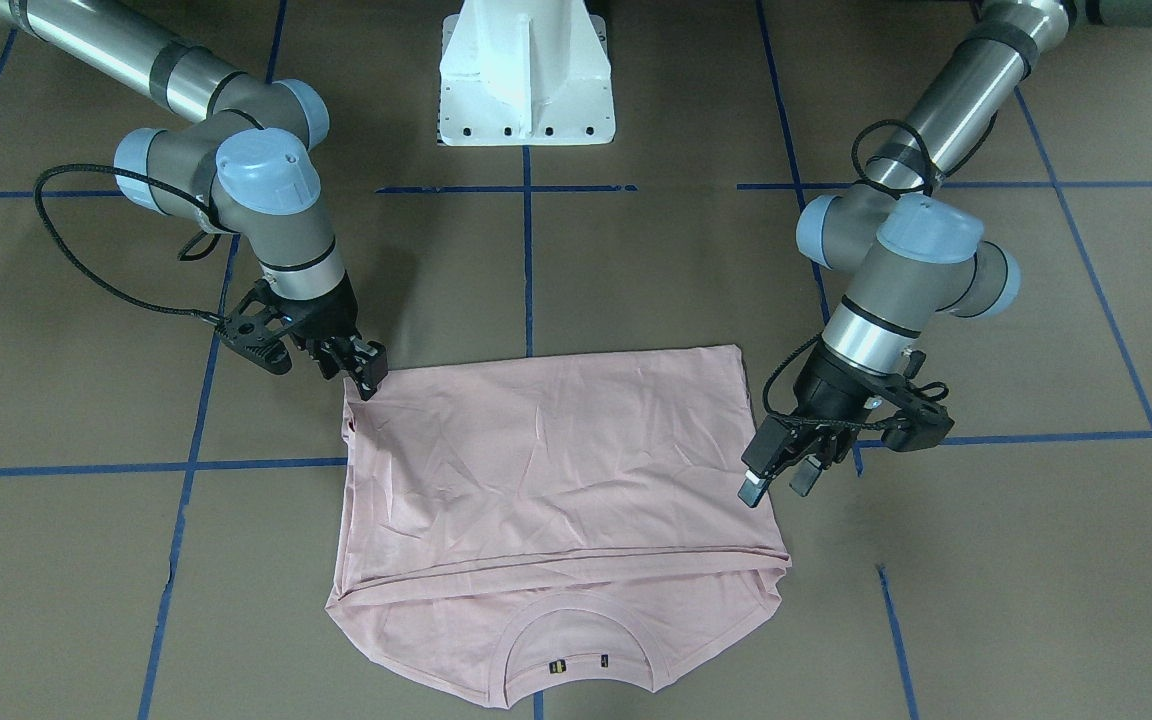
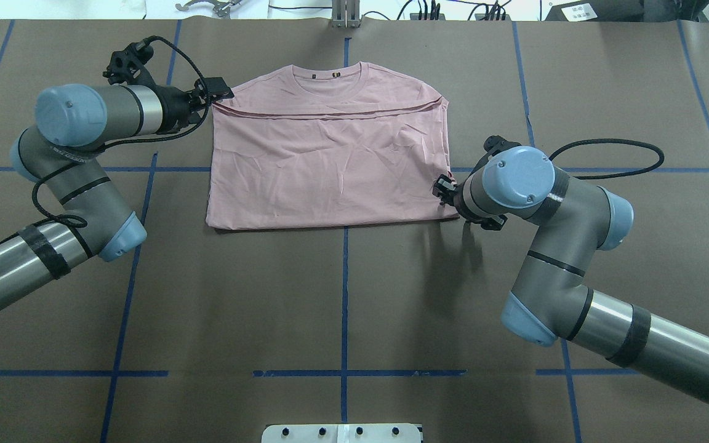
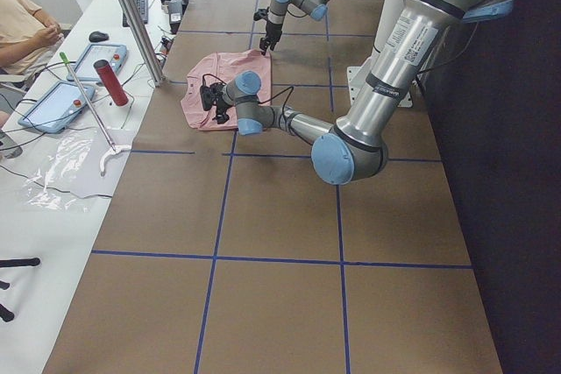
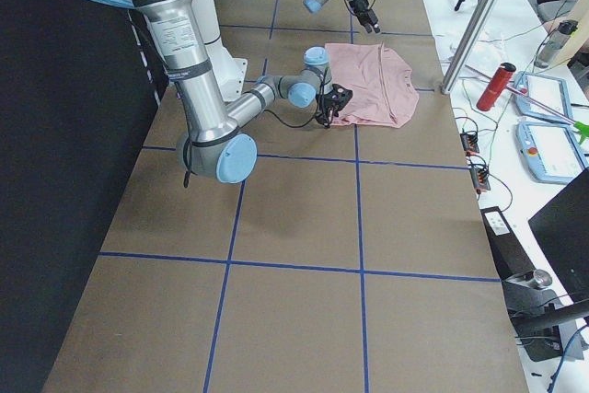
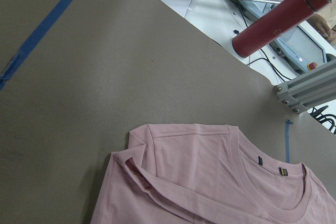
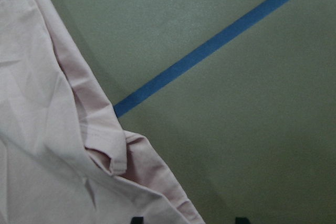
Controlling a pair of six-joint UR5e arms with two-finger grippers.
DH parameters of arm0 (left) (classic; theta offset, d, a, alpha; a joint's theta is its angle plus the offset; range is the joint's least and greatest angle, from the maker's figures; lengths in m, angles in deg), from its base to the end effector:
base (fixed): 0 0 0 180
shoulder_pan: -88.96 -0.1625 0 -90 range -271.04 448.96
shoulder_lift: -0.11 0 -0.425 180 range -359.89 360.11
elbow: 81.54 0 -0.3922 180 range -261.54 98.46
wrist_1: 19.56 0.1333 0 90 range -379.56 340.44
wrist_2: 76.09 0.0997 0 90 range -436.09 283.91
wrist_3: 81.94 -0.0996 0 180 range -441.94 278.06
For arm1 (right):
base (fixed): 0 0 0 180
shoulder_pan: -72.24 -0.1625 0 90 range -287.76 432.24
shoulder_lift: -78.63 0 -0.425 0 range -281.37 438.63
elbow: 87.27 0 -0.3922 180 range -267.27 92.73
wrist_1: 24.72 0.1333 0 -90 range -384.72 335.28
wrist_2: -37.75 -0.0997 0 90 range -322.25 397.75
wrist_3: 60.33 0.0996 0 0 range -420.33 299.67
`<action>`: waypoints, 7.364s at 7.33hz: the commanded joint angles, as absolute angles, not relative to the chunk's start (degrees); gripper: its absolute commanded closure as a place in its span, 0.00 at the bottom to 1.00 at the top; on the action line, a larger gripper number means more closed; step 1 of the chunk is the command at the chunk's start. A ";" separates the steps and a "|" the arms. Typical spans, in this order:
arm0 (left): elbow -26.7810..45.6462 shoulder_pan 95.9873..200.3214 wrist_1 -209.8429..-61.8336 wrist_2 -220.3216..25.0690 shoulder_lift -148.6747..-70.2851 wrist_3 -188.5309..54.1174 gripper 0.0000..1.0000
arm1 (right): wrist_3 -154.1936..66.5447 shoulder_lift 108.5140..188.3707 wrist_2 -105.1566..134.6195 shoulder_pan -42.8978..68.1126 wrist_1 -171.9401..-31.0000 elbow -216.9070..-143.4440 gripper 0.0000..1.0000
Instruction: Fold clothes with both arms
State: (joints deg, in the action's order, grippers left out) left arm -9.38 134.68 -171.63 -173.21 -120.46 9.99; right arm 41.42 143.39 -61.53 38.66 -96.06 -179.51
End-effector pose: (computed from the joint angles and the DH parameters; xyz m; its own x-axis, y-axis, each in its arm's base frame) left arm 0.4162 -0.6001 0.3717 0.1618 -0.2138 -0.9634 0.6327 0.7717 -0.0650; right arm -0.4926 -0.4678 0.3622 0.4737 0.5557 0.6832 -0.5571 0.7899 -0.2562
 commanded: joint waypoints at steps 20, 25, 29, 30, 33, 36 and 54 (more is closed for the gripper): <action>21.30 113.50 -139.54 -172.26 -108.53 22.39 0.10 | 44.92 162.49 -66.92 40.53 -95.48 -213.15 0.00; 20.94 111.81 -135.84 -171.89 -108.52 22.74 0.29 | 41.01 161.52 -66.66 39.72 -95.48 -210.93 0.00; 20.86 111.81 -135.75 -169.52 -108.52 22.74 0.60 | 41.01 161.43 -66.31 39.81 -95.48 -209.09 0.00; 20.86 111.81 -135.75 -169.52 -108.69 22.74 0.67 | 41.01 161.43 -66.22 39.81 -95.48 -209.00 0.00; 21.12 111.90 -135.66 -168.48 -108.52 22.65 1.00 | 41.10 161.43 -66.05 39.90 -95.48 -208.73 0.00; 24.38 114.08 -128.64 -168.12 -109.13 18.12 1.00 | 41.10 161.43 -66.04 39.90 -95.48 -208.29 0.00; -8.15 133.52 -151.75 -165.83 -128.82 6.30 0.47 | 42.15 145.61 -48.65 58.44 -96.35 -192.84 0.13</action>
State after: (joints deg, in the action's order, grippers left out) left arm -8.23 133.68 -151.71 -165.79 -128.83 6.30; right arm 42.15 145.65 -49.71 58.02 -96.34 -194.64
